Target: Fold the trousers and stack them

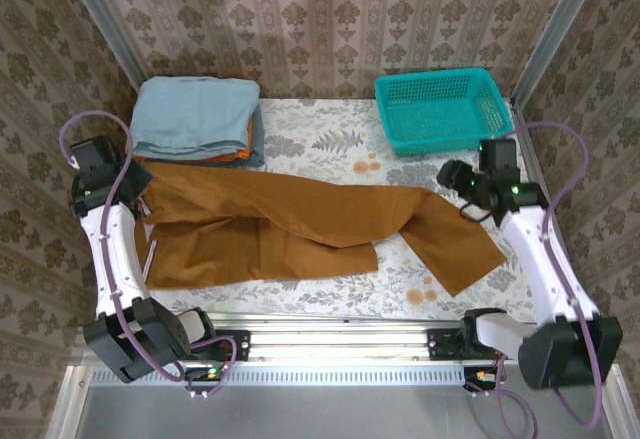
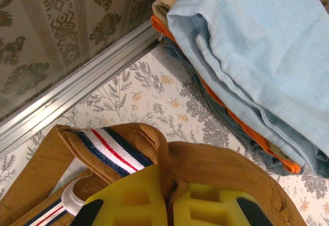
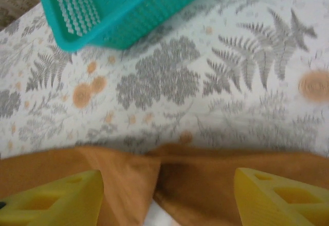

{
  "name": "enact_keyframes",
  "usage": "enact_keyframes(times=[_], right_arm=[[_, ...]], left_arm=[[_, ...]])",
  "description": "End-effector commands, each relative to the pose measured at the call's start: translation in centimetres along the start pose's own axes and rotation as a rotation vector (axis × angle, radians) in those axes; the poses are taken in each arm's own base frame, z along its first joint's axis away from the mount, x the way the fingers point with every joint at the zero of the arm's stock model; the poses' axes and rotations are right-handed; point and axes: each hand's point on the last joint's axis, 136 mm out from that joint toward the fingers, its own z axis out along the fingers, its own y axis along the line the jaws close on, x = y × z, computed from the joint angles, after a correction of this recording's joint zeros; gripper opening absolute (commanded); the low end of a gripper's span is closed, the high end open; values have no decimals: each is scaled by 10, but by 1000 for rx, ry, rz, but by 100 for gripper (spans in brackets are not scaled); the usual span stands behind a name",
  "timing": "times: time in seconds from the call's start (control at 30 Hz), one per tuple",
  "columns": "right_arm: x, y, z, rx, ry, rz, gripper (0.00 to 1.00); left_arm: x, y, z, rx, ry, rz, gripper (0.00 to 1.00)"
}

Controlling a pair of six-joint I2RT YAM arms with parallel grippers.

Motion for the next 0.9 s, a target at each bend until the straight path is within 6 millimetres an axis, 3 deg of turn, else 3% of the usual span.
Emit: enact_keyframes(times=[0.0,0.1,0.2,0.37,0.47,0.57,0.63,0.67,0.8,0.87], right_arm=[[70,-18,19,-5,212,117,69],[113,-24,38,-24,326,184,69],[142,-29,49,16,394,159,70],[158,-37,64,119,446,80,71],[163,-48,75,195,483,46,78],[166,-55,85,248,511,18,74],[169,-59,91,279,540,-1,62],[168,-60,92,294,546,-18,45],[166,-61,92,297,553,-33,1],[157,-60,85,281,524,-23,0]], left_arm=[[-21,-7,0,44,-82,-43,0],[-21,-9,5,57,-76,-58,0],[-20,-10,8,65,-69,-65,0],[-19,-12,8,82,-67,-70,0],[-17,-13,9,88,-65,-76,0],[-16,-13,10,95,-67,-81,0],[-16,-13,11,93,-67,-82,0],[-16,-13,11,94,-66,-81,0],[-18,-14,11,101,-68,-80,0],[-19,-14,10,102,-69,-79,0]])
